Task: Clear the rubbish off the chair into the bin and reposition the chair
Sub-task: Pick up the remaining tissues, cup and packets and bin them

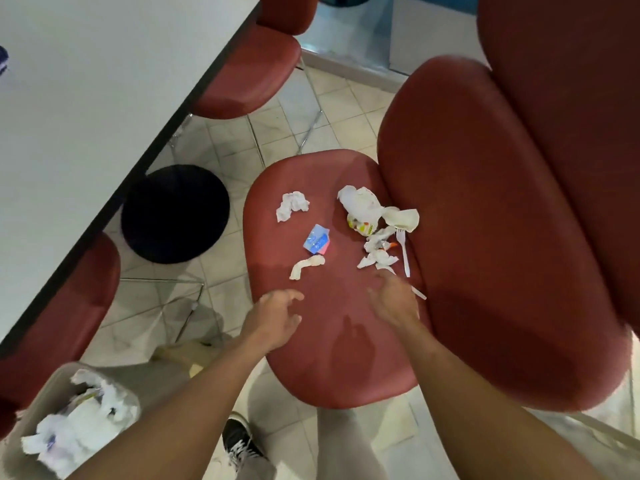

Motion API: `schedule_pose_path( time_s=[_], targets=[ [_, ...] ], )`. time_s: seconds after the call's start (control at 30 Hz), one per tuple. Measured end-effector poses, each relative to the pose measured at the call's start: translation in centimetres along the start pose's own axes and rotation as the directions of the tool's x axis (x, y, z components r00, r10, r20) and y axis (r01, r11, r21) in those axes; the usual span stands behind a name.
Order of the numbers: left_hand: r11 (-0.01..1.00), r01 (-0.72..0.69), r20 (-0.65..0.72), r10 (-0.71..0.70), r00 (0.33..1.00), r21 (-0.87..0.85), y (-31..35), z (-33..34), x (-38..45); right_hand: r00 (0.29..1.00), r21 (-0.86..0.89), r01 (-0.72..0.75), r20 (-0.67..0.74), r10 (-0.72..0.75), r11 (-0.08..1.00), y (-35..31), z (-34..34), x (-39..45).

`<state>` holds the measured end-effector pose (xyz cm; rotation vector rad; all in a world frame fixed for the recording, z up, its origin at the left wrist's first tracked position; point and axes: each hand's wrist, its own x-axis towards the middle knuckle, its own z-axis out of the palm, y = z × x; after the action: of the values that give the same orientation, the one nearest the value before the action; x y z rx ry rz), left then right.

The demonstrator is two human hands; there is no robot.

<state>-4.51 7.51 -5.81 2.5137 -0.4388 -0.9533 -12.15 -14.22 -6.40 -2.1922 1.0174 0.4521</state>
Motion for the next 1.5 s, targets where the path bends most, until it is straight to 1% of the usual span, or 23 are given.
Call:
schedule_pose_path(
  time_s=[0.07,0.2,0.37,0.47,0.57,0.7,0.8,0.87,1.0,1.07,1.17,1.3,1.5],
  targets=[
    [1.000,-0.010,0.006,0.009,1.000,0.013,1.0,0.7,2.0,1.000,0.013,0.009,-0.002,-0.009,1.000,1.1,0.0,2.1],
    [0.998,0.014,0.013,-0.014,1.000,0.064,2.1,1.9,6.2,0.999,0.038,-0.005,-0.036,0.006,0.999,2.9,0.5,6.2],
    [0.996,0.028,0.041,-0.031,0.999,0.082,2.0,3.6,11.4,0.998,-0.024,0.067,-0.002,-0.067,0.997,5.0,2.4,11.2],
    [0.989,-0.001,0.019,-0.002,1.000,0.150,1.5,4.4,13.7,0.996,-0.037,0.092,0.014,-0.091,0.995,5.7,3.3,13.1],
    [0.978,-0.023,0.003,0.023,1.000,0.208,0.6,4.9,15.2,0.989,-0.104,0.144,-0.007,-0.146,0.984,6.2,4.0,14.5],
    [0.971,-0.037,0.057,0.025,0.998,0.235,-1.0,5.9,16.3,0.990,-0.178,0.142,0.039,-0.137,0.974,6.7,4.6,16.1],
    [0.961,-0.040,0.117,0.008,0.993,0.275,-1.4,6.7,16.5,0.993,-0.205,0.119,0.030,-0.116,0.971,6.7,4.8,16.6],
    [0.955,-0.036,0.129,-0.003,0.992,0.295,-1.3,7.1,16.7,0.995,-0.203,0.102,0.011,-0.102,0.974,6.5,5.0,16.6],
    [0.980,0.030,0.118,-0.054,0.992,0.199,-0.8,7.1,17.0,0.987,-0.169,0.141,-0.054,-0.152,0.976,5.5,4.9,15.7],
    [0.991,0.053,0.077,-0.063,0.995,0.122,-0.4,6.7,16.5,0.980,-0.153,0.168,-0.082,-0.182,0.974,5.0,4.6,14.8],
    [0.996,0.064,0.025,-0.065,0.998,0.059,0.3,5.9,15.4,0.981,-0.137,0.175,-0.053,-0.184,0.975,4.2,4.3,13.4],
    [0.999,0.037,-0.061,-0.037,0.997,-0.005,0.5,3.8,13.2,0.978,-0.076,0.199,-0.053,-0.203,0.977,2.5,3.9,11.0],
    [0.999,-0.027,-0.149,0.021,0.989,-0.036,-1.1,0.3,8.4,0.968,-0.080,0.240,-0.049,-0.244,0.967,-1.1,3.8,6.0]
  ],
)
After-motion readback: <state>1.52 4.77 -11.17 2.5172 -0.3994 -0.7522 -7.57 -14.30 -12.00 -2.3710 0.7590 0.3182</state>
